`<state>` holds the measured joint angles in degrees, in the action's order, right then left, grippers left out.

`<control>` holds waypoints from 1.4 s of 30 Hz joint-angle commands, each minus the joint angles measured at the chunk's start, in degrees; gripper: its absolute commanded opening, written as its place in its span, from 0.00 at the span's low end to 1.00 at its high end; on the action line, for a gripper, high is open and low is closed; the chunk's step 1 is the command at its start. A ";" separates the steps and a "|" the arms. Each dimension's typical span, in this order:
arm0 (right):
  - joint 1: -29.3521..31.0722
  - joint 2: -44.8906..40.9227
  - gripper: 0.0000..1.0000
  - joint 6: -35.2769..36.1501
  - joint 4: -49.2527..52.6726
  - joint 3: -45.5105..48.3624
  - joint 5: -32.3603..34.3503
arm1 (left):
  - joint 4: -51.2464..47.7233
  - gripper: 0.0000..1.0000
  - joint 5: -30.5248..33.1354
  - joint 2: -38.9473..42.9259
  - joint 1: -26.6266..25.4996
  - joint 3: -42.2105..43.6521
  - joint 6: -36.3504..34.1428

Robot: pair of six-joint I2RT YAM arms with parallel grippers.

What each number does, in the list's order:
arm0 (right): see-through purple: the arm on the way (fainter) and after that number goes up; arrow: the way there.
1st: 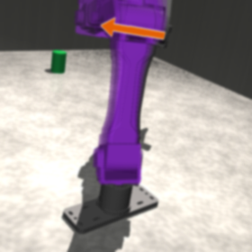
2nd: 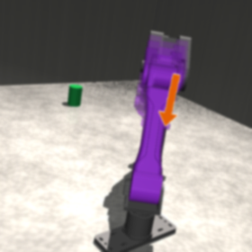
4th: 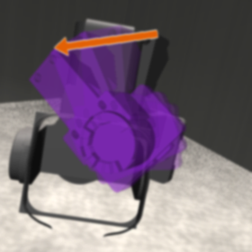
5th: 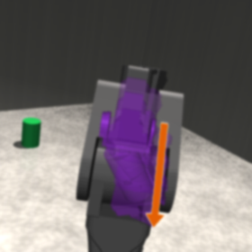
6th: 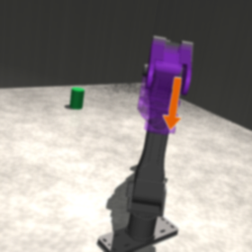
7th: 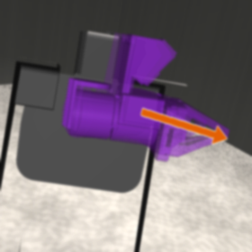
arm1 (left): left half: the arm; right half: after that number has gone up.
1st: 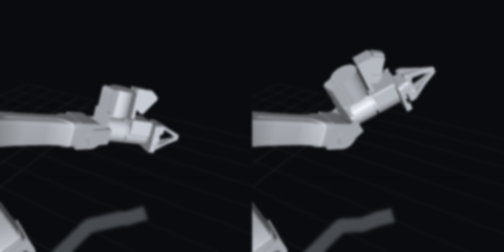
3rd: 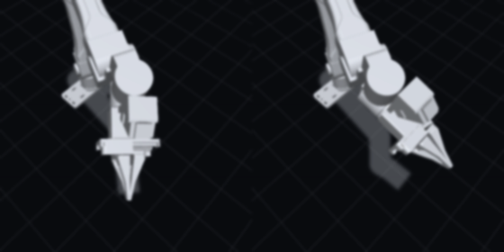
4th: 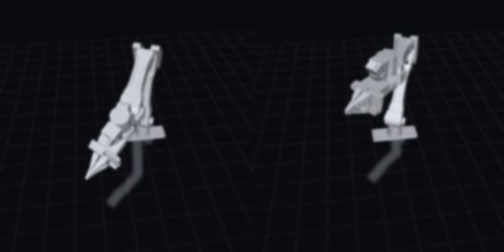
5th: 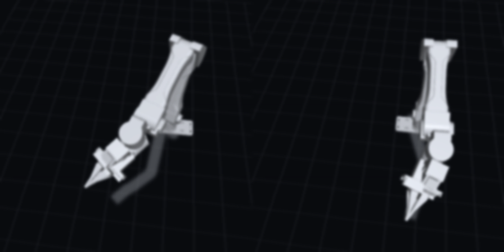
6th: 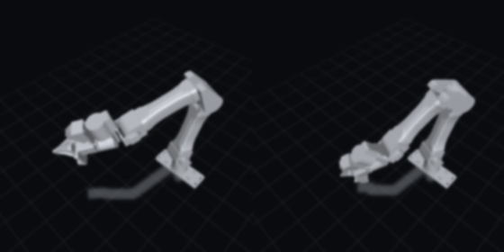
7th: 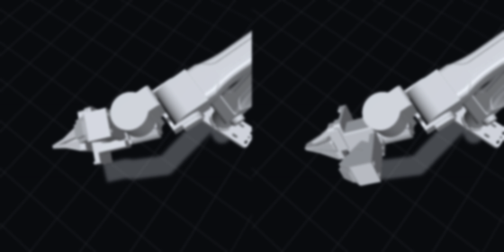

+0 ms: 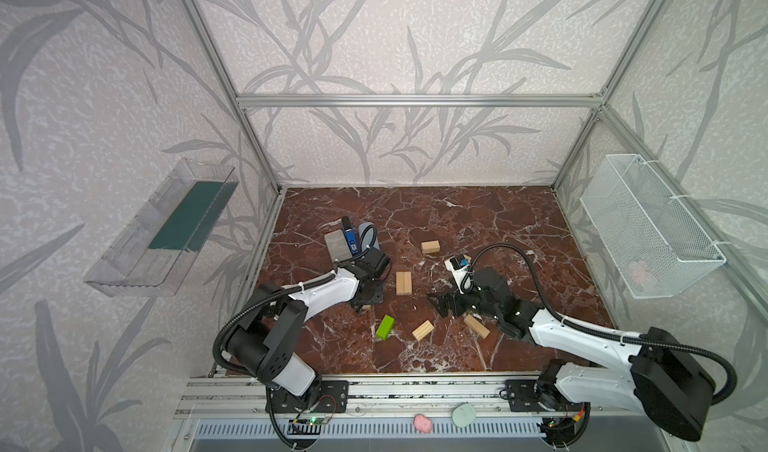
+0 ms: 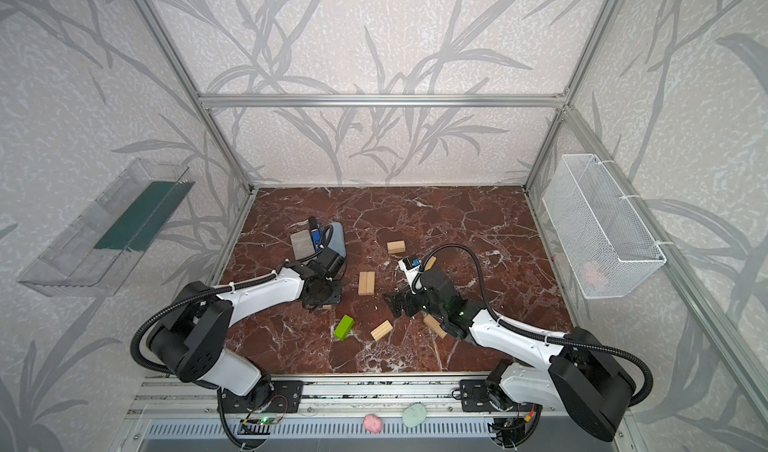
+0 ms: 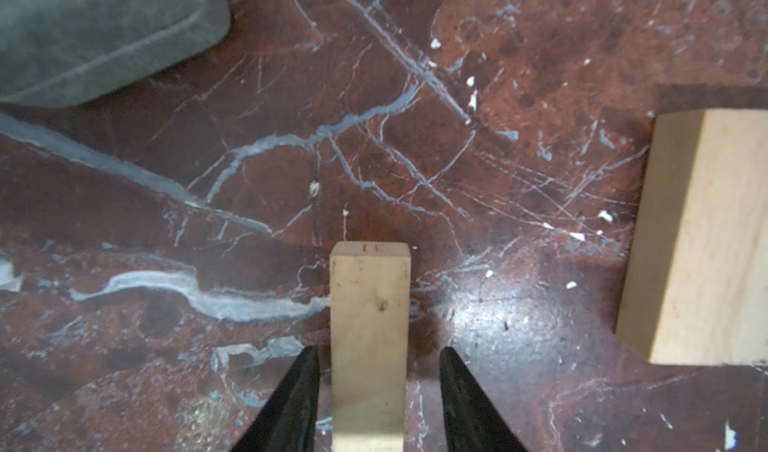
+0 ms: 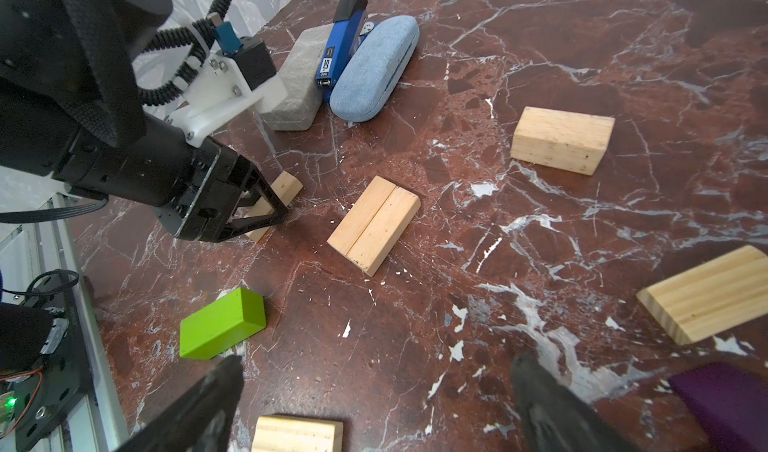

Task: Build the wood block tower
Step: 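Lower the left gripper and grasp a long wooden block near the glasses case, then carry the held block over the two side-by-side blocks with the left gripper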

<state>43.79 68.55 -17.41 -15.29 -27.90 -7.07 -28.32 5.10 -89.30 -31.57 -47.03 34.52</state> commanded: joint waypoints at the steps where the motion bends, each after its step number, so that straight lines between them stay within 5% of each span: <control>1: -0.27 -0.05 0.99 -0.43 -0.71 -0.76 -1.34 | -1.66 0.43 1.66 -1.20 -0.15 -1.44 0.63; 31: -0.85 -0.74 0.99 -0.56 -0.30 -0.85 -2.31 | -3.20 0.21 2.46 0.80 -1.12 -1.71 0.66; 42: -3.69 -1.93 0.99 -1.90 3.60 -3.03 -8.49 | -6.43 0.15 -1.27 5.98 -3.43 -4.89 2.29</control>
<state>40.58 68.40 -20.08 -13.47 -28.73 -13.19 -32.27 4.80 -84.71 -34.04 -49.50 35.18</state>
